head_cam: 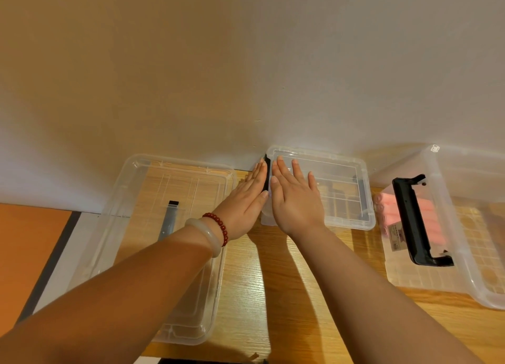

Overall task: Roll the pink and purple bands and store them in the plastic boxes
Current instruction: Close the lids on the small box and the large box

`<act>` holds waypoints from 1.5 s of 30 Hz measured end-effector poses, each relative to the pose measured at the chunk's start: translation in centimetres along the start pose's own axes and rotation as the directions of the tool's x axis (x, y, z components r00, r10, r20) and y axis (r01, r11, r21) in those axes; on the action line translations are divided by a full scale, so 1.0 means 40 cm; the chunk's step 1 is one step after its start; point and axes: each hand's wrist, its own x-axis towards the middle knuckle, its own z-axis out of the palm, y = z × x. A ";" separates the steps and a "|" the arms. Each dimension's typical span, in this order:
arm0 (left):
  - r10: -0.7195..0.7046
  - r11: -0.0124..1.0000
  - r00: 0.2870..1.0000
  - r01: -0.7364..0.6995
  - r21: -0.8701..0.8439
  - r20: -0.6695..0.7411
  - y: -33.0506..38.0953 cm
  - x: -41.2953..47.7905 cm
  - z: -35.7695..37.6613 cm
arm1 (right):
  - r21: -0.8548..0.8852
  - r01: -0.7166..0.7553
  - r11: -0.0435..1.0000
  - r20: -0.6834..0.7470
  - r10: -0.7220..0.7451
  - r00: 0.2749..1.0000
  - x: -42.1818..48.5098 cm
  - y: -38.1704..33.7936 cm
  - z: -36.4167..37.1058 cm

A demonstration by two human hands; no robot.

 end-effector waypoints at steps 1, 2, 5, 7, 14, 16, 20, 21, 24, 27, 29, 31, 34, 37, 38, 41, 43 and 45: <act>-0.003 1.000 1.000 0.003 -0.007 -0.008 -0.001 -0.001 0.003 | 0.002 0.003 1.000 0.001 -0.003 1.000 0.000 0.001 0.000; -0.002 1.000 1.000 0.002 0.002 -0.020 -0.004 0.000 0.004 | -0.002 0.004 1.000 0.001 -0.004 1.000 0.000 0.002 0.000; 0.021 0.998 0.998 -0.017 0.060 -0.067 -0.008 0.002 -0.004 | -0.013 0.004 1.000 -0.001 -0.004 1.000 -0.001 0.003 0.002; 0.038 0.994 0.993 -0.026 0.103 -0.112 -0.008 0.007 -0.014 | -0.018 0.006 1.000 -0.005 -0.006 1.000 0.000 0.004 0.002; 0.092 0.954 0.979 -0.033 0.299 -0.182 0.032 0.046 -0.041 | 0.176 -0.046 0.983 -0.171 0.076 0.982 -0.017 0.014 -0.019; 0.127 0.931 0.984 -0.076 0.356 -0.121 0.058 0.066 -0.046 | 0.130 -0.080 0.988 -0.224 0.108 0.969 -0.026 0.035 -0.024; 0.183 0.865 0.983 -0.169 0.473 0.015 0.116 0.108 -0.044 | 0.075 -0.182 0.980 -0.290 0.196 0.937 -0.039 0.107 -0.051; 0.179 0.855 0.983 -0.178 0.488 0.043 0.130 0.119 -0.039 | 0.069 -0.222 0.973 -0.287 0.232 0.929 -0.040 0.129 -0.060; 0.150 0.844 0.982 -0.187 0.503 0.114 0.176 0.146 -0.009 | 0.032 -0.366 0.930 -0.249 0.362 0.898 -0.047 0.186 -0.081; 0.135 0.841 0.980 -0.193 0.506 0.149 0.208 0.171 0.026 | 0.061 -0.457 0.888 -0.148 0.460 0.875 -0.054 0.216 -0.091; 0.119 0.841 0.982 -0.179 0.510 0.148 0.220 0.185 0.044 | 0.110 -0.427 0.898 -0.113 0.438 0.892 -0.057 0.218 -0.090; 0.097 0.836 0.985 -0.158 0.525 0.142 0.226 0.198 0.053 | 0.177 -0.364 0.914 -0.121 0.387 0.914 -0.060 0.208 -0.086; 0.057 0.814 0.989 -0.125 0.567 0.137 0.228 0.208 0.056 | 0.246 -0.285 0.926 -0.135 0.324 0.936 -0.066 0.191 -0.074; 0.011 0.799 0.990 -0.094 0.594 0.141 0.217 0.207 0.057 | 0.271 -0.273 0.923 -0.177 0.327 0.928 -0.073 0.199 -0.064; 0.002 0.795 0.989 -0.091 0.600 0.147 0.212 0.205 0.059 | 0.279 -0.290 0.916 -0.183 0.347 0.920 -0.074 0.209 -0.062; -0.007 0.761 0.989 -0.092 0.643 0.149 0.196 0.198 0.072 | 0.338 -0.355 0.871 -0.121 0.414 0.902 -0.071 0.236 -0.057; 0.000 0.733 0.991 -0.090 0.674 0.133 0.188 0.197 0.082 | 0.394 -0.362 0.845 -0.052 0.413 0.909 -0.061 0.243 -0.054; 0.005 0.723 0.993 -0.086 0.686 0.119 0.185 0.198 0.089 | 0.448 -0.331 0.830 -0.037 0.387 0.921 -0.054 0.246 -0.049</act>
